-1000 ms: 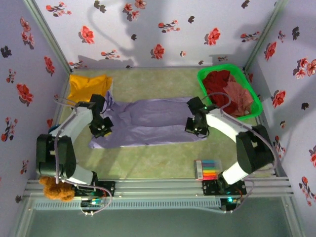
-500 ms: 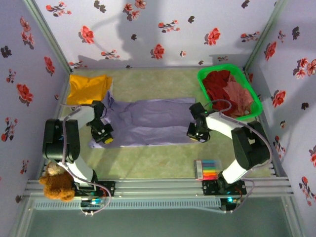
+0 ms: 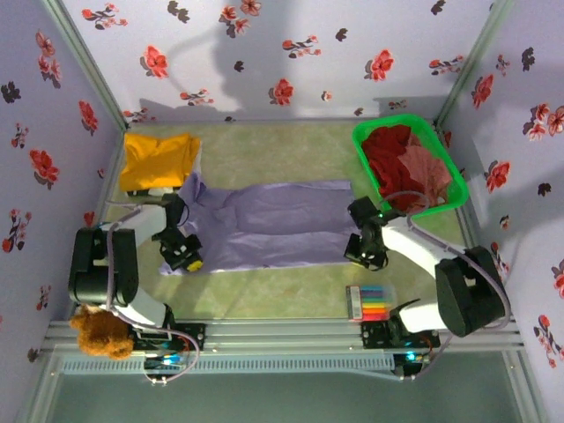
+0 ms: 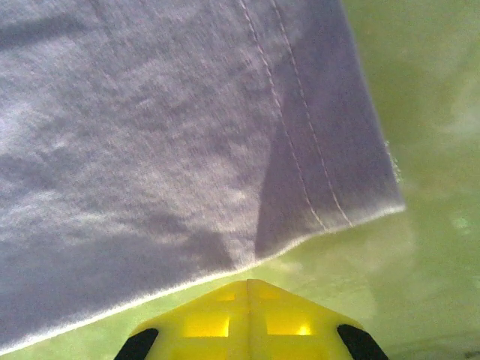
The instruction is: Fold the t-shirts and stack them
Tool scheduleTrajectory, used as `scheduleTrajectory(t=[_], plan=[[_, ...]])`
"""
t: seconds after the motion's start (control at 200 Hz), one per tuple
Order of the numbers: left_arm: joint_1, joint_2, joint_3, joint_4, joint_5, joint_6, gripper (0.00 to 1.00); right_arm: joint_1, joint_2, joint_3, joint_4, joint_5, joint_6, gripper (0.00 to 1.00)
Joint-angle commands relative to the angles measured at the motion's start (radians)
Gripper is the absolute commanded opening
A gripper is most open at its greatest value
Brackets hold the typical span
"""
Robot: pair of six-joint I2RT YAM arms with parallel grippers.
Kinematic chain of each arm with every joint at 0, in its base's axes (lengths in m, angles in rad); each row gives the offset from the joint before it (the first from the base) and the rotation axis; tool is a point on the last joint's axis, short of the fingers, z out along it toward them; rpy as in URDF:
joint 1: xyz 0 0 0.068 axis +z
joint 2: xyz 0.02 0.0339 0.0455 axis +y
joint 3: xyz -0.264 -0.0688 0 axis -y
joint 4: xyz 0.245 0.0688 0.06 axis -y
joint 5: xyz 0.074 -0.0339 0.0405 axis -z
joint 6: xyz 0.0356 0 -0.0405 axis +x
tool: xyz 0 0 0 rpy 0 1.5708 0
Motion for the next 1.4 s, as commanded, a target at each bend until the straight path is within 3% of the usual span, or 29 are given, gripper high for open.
scheduleTrajectory(t=[0.0, 0.08, 0.255, 0.38, 0.595, 0.89, 1.105, 1.2, 1.295, 1.395], plan=[[-0.012, -0.061, -0.028, -0.032, 0.034, -0.075, 0.0, 0.01, -0.043, 0.005, -0.064, 0.011, 0.016, 0.02], [-0.012, -0.096, 0.09, -0.096, 0.009, -0.071, 0.0, 0.015, -0.067, 0.043, -0.084, 0.016, 0.003, 0.08], [-0.009, 0.01, 0.465, -0.24, -0.064, 0.01, 0.29, 0.013, -0.028, 0.188, -0.14, 0.038, -0.044, 0.21], [-0.006, 0.142, 0.655, -0.243, -0.08, 0.051, 0.41, 0.007, 0.025, 0.267, -0.106, 0.039, -0.061, 0.25], [-0.007, 0.266, 0.74, -0.115, -0.061, 0.011, 0.56, -0.025, 0.189, 0.454, -0.114, 0.031, -0.141, 0.28], [-0.013, 0.417, 0.804, -0.014, -0.054, 0.027, 0.57, -0.054, 0.316, 0.59, -0.142, 0.026, -0.187, 0.28], [-0.018, 0.486, 0.888, -0.006, -0.126, 0.068, 0.56, -0.057, 0.368, 0.625, -0.14, 0.018, -0.187, 0.28], [-0.02, 0.532, 0.94, -0.025, -0.117, 0.076, 0.49, -0.058, 0.389, 0.643, -0.14, 0.02, -0.186, 0.28], [-0.027, 0.561, 0.969, -0.036, -0.116, 0.084, 0.33, -0.064, 0.416, 0.669, -0.13, 0.018, -0.188, 0.28], [-0.03, 0.573, 0.981, -0.044, -0.116, 0.093, 0.32, -0.081, 0.455, 0.703, -0.092, 0.015, -0.19, 0.29]])
